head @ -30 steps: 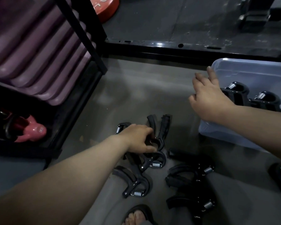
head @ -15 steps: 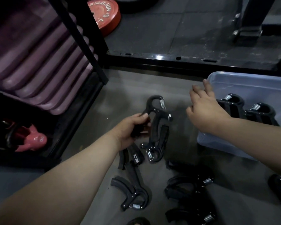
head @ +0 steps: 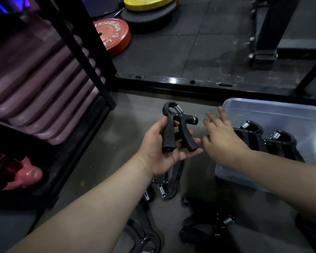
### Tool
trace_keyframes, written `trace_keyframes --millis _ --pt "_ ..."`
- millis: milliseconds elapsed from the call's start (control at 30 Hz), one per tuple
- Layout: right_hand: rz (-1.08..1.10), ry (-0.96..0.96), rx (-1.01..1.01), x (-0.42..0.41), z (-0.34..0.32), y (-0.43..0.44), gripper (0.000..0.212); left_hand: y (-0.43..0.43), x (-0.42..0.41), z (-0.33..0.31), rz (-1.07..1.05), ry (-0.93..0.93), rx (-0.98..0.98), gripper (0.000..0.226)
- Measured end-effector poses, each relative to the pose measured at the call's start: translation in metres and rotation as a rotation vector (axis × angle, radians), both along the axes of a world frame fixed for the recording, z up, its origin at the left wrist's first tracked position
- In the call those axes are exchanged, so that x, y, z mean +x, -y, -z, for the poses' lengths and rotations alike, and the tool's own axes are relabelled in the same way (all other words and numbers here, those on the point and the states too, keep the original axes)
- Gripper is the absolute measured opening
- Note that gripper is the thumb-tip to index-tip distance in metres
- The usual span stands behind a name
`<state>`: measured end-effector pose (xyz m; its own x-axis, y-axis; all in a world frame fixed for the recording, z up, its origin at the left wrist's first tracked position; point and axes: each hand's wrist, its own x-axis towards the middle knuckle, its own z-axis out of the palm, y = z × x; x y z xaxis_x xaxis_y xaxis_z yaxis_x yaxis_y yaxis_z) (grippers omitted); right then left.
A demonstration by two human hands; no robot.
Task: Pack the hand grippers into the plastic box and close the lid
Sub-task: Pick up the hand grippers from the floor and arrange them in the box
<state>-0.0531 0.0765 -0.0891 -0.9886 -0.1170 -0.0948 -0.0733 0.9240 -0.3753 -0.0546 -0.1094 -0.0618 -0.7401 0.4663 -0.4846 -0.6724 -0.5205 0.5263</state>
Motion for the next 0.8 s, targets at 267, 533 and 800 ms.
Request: trace_keyframes --millis 267,533,800 --pt "-0.052 0.023 -0.073 -0.002 -0.001 -0.009 0.053 -0.036 0.001 -0.006 -0.024 -0.38 -0.514 0.041" --pt "0.238 -0.023 -0.898 0.005 -0.012 -0.018 0.035 -0.073 0.004 -0.008 0.04 -0.586 -0.894 0.03" --pt "0.469 0.016 -1.252 0.02 -0.024 -0.034 0.024 -0.095 0.006 0.004 0.092 -0.736 -1.062 0.022"
